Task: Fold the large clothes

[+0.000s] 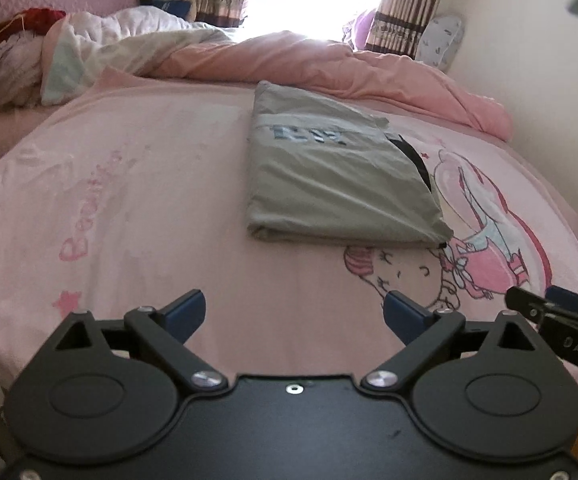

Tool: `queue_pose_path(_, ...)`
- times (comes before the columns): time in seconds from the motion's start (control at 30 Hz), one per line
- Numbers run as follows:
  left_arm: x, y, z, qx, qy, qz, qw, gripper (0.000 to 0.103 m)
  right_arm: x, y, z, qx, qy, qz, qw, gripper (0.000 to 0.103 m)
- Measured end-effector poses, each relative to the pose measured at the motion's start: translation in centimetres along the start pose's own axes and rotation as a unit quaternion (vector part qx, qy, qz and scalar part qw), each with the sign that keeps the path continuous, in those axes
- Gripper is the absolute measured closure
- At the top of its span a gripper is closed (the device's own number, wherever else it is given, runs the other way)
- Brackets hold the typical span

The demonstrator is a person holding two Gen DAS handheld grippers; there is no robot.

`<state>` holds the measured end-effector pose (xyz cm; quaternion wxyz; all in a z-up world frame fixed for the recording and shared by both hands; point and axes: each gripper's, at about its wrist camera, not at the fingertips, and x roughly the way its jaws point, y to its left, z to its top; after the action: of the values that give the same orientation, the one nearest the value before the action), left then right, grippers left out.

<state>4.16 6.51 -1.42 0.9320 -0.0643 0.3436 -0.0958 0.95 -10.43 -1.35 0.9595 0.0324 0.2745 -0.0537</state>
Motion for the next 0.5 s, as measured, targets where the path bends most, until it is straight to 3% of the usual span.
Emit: queue_pose_path(0.5,1.2,0.1,-0.1,0.010,0.028,0.005,0.9995,0.005,0.8,-0.2,-0.5,0.009,0.016,-0.004,1.000,0.026)
